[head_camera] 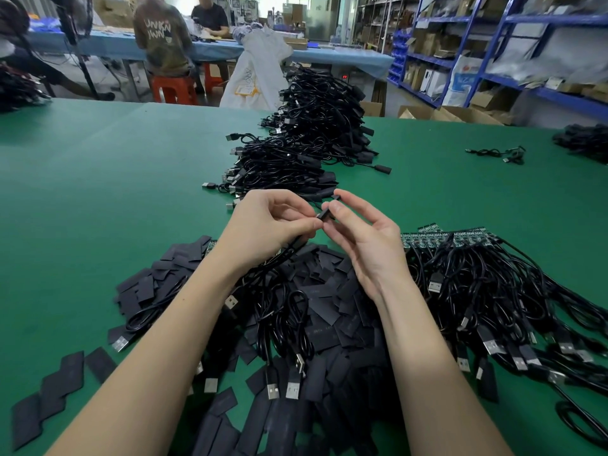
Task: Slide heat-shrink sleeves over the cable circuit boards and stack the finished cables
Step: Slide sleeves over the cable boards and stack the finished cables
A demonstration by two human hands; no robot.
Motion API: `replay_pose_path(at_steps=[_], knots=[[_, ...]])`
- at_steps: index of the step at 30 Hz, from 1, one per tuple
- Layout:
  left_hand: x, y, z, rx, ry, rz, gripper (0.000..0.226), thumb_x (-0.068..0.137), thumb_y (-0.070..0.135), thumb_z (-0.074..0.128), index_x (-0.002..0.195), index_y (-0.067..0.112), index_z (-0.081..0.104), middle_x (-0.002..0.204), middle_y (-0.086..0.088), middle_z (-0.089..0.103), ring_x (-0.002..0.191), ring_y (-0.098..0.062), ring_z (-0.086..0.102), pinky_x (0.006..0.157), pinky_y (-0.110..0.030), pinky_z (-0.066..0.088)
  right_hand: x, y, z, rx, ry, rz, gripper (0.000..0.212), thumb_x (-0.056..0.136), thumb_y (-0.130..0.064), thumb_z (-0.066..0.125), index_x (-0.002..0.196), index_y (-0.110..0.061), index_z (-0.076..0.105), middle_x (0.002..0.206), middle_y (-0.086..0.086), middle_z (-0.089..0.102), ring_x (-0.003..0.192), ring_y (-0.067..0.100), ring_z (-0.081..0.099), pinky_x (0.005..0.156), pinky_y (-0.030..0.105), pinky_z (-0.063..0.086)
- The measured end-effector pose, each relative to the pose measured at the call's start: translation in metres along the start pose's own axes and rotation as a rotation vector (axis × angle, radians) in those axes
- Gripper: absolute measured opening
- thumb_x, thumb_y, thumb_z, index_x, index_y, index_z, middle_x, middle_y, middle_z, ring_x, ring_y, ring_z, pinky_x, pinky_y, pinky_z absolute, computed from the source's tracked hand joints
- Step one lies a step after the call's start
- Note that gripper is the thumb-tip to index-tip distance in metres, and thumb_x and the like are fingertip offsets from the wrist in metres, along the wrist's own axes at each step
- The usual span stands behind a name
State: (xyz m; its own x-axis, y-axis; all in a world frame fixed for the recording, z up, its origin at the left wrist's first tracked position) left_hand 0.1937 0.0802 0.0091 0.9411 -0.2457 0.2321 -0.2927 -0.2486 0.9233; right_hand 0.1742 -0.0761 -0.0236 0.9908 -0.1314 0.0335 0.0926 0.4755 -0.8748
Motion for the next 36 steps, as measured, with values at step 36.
replay_pose_path(at_steps=[36], knots=[[0.135,-0.041,0.019,1.073,-0.103,0.207,0.013,0.093,0.030,0.068,0.105,0.031,0.072,0.097,0.010,0.069,0.106,-0.020,0.058,0.073,-0.033,0.046,0.004,0.002,-0.020,-0.051,0.058,0.066,0.026,0.098,-0.035,0.064,0.120,-0.021,0.068,0.102,0.002,0.079,0.086,0.020,0.077,0.068,0.025,0.059]])
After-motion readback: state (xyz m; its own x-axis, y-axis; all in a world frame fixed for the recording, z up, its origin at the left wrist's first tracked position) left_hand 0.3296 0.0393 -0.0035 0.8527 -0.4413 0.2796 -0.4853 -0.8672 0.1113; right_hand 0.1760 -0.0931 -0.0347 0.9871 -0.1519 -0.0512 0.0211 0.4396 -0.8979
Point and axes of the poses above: each hand's wrist, its own x-axis towards the middle knuckle, its own z-axis out of the palm, y = z × x, the point moved 9 cm from there along x, towards the middle knuckle
